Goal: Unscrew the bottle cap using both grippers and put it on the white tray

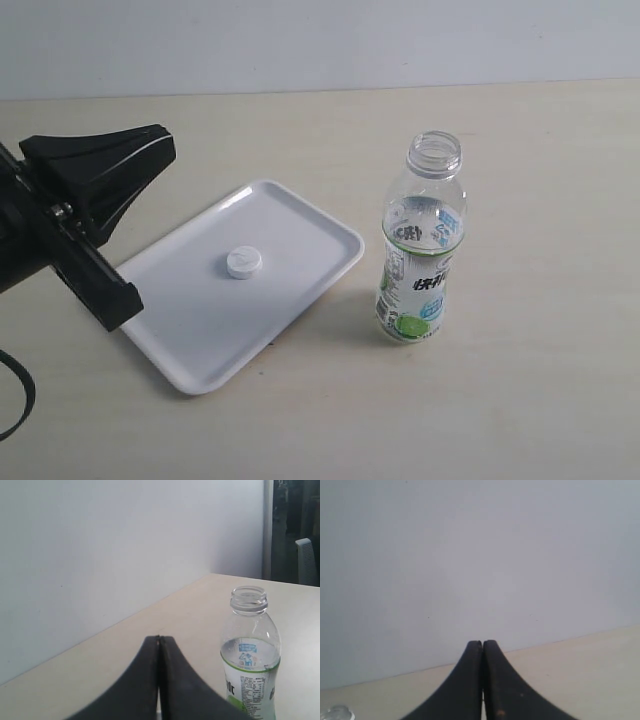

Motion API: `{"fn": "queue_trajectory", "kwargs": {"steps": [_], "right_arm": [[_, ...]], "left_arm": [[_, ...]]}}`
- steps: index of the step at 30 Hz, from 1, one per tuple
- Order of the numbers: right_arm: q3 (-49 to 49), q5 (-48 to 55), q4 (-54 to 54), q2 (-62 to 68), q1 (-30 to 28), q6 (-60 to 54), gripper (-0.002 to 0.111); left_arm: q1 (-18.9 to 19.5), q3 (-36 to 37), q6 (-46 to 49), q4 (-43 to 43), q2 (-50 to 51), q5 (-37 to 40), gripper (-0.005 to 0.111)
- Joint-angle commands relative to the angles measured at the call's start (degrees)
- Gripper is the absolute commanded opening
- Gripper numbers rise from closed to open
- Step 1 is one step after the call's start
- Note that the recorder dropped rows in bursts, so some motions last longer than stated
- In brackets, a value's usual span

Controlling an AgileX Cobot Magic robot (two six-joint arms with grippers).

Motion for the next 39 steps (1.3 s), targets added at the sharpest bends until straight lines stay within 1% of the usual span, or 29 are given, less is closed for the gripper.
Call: {"fn": "queue_trajectory", "kwargs": {"steps": [1, 4, 6, 9, 12, 15, 17, 21, 27, 32, 39], "right_arm": [[-0.14, 0.71, 20.42, -0.32, -0.23, -26.11, 0.000], [-0.14, 0.71, 37.36, -0.32, -0.23, -48.44, 0.000], [-0.14, 0.71, 42.97, -0.32, -0.23, -56.38, 0.000], [-0.14, 0.71, 46.96, -0.47, -0.90, -61.82, 0.000], [0.62, 0.71, 47.82, -2.11, -4.17, -61.82, 0.000], [2.41, 0.71, 48.31, -4.29, -8.69, -61.09, 0.000], [3.75, 0.71, 48.31, -5.45, -9.98, -61.11, 0.000], [6.42, 0.93, 48.47, -6.10, -10.11, -61.11, 0.000], [13.60, 0.93, 49.01, -6.27, -10.24, -61.11, 0.000], [13.87, 3.48, 49.01, -6.27, -10.24, -61.24, 0.000], [13.87, 3.49, 49.01, -6.27, -10.24, -61.10, 0.000]], "left_arm": [[0.03, 0.35, -0.66, 0.07, -0.35, 0.05, 0.000], [0.03, 0.35, -0.66, 0.07, -0.35, 0.05, 0.000], [0.03, 0.35, -0.66, 0.07, -0.35, 0.05, 0.000], [0.03, 0.35, -0.66, 0.07, -0.35, 0.05, 0.000], [0.03, 0.35, -0.66, 0.07, -0.35, 0.05, 0.000], [0.03, 0.35, -0.66, 0.07, -0.35, 0.05, 0.000], [0.03, 0.35, -0.66, 0.07, -0.35, 0.05, 0.000], [0.03, 0.35, -0.66, 0.07, -0.35, 0.05, 0.000], [0.03, 0.35, -0.66, 0.07, -0.35, 0.05, 0.000], [0.03, 0.35, -0.66, 0.07, -0.35, 0.05, 0.000], [0.03, 0.35, -0.66, 0.07, -0.35, 0.05, 0.000]]}}
